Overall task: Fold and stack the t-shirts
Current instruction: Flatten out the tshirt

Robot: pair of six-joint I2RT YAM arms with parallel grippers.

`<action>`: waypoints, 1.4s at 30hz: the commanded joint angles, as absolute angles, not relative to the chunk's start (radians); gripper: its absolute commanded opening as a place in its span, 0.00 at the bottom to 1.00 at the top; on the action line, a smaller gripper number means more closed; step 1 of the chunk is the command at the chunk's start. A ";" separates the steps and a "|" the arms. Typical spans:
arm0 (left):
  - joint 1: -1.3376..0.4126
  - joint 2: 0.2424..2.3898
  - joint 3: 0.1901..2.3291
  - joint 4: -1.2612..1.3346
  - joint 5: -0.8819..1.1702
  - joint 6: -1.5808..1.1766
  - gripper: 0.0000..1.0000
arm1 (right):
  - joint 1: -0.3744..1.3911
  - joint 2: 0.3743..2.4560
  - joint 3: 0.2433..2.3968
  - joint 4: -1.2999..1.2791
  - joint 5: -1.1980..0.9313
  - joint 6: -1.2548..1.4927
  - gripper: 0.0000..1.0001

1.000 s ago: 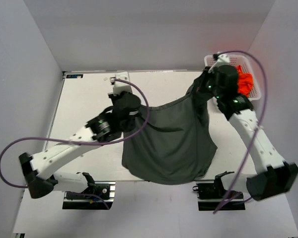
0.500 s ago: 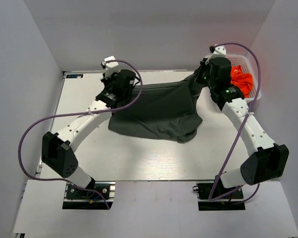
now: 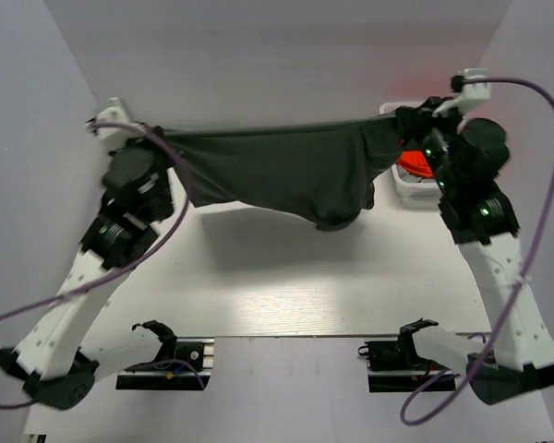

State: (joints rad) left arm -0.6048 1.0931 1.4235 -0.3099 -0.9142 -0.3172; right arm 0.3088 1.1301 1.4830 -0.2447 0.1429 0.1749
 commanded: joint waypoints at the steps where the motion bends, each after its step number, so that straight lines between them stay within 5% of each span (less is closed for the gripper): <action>1: -0.611 0.954 1.411 -0.288 -0.784 -0.290 0.00 | 0.308 1.016 1.551 -0.244 0.114 0.132 0.00; 13: -0.591 0.692 1.540 -0.390 -0.244 -0.351 0.00 | 0.305 0.782 1.756 -0.354 -0.135 0.112 0.00; 18: -0.591 0.672 1.595 -0.411 -0.180 -0.362 0.00 | 0.305 0.730 1.772 -0.348 -0.138 0.103 0.00; 30: -0.591 0.672 1.527 -0.402 -0.218 -0.400 0.00 | 0.308 0.703 1.643 -0.304 -0.133 0.110 0.00; 42: -0.591 0.851 1.089 -0.264 -0.635 -0.512 0.00 | 0.308 0.787 1.022 0.016 -0.084 0.219 0.00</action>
State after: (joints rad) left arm -0.5972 0.7673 1.1454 -0.2947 -0.4553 -0.4740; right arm 0.3088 0.7567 1.1252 -0.1604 -0.1291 0.1799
